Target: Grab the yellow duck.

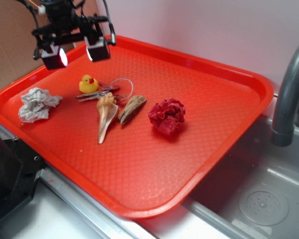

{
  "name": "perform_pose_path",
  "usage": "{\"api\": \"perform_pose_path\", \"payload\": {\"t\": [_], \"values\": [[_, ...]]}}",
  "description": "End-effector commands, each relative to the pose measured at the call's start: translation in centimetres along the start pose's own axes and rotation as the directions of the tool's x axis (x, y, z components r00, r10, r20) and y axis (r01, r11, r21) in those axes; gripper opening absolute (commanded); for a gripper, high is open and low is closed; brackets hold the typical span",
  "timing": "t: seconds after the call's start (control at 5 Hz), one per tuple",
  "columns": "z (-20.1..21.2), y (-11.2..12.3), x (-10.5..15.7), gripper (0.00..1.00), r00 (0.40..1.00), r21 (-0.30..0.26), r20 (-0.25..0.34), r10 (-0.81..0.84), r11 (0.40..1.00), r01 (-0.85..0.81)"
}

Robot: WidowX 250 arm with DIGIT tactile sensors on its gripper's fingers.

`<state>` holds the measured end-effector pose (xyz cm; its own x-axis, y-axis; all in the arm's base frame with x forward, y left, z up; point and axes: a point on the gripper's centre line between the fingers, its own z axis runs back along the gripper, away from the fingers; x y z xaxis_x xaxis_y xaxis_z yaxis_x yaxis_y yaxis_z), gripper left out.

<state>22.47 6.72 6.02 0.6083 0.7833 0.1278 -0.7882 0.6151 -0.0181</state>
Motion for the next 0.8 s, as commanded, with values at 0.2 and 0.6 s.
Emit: {"api": "perform_pose_path", "payload": {"t": [0.2,0.6], "values": [[-4.3,0.7,-0.6,0.00,0.997,0.058,-0.079,0.027,0.998,-0.022],[0.6,0.1,-0.2,0.00,0.997,-0.017,0.035,-0.069,0.997,0.070]]}}
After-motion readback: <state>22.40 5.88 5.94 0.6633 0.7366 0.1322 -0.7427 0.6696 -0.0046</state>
